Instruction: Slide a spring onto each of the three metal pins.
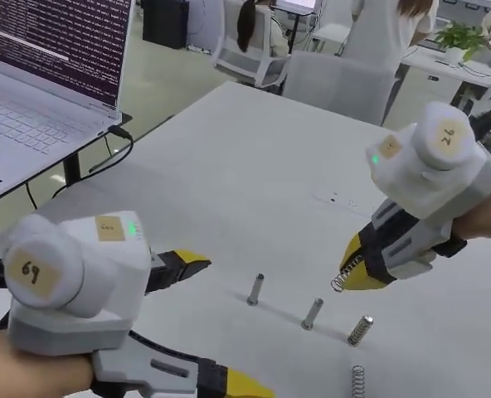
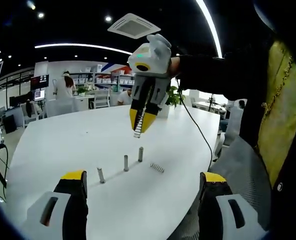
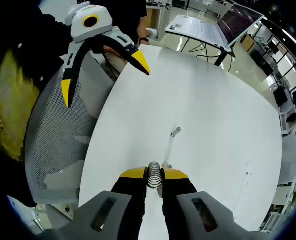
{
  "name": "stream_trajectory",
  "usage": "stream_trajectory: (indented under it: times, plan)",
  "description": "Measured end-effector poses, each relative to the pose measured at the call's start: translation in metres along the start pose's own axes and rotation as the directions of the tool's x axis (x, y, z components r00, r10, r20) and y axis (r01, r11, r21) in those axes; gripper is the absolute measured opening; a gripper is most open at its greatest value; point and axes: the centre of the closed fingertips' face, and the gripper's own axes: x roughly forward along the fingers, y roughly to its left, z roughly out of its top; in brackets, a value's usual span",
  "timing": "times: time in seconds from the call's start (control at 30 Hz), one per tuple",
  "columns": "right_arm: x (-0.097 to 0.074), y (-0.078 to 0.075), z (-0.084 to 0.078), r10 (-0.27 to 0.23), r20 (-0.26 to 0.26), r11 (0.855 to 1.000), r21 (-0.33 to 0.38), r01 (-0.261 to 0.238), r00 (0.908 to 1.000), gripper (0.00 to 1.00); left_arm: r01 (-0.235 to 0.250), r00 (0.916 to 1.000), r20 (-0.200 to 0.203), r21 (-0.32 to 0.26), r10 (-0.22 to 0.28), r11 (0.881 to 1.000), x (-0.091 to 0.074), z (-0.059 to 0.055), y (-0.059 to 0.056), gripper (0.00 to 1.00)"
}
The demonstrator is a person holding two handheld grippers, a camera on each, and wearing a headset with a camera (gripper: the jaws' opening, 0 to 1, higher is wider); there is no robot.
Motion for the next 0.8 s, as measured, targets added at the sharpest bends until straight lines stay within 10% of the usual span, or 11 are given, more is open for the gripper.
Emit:
stream_trajectory:
  times: [0.8]
  plan:
    - [0.052,-0.027,-0.026,0.058,-0.105,0.998,0.046,-0.053,0.9928,0.08,0.000,1.0000,0.001,-0.008,0.000,1.000,0.002,-0.003,0.002,0.88]
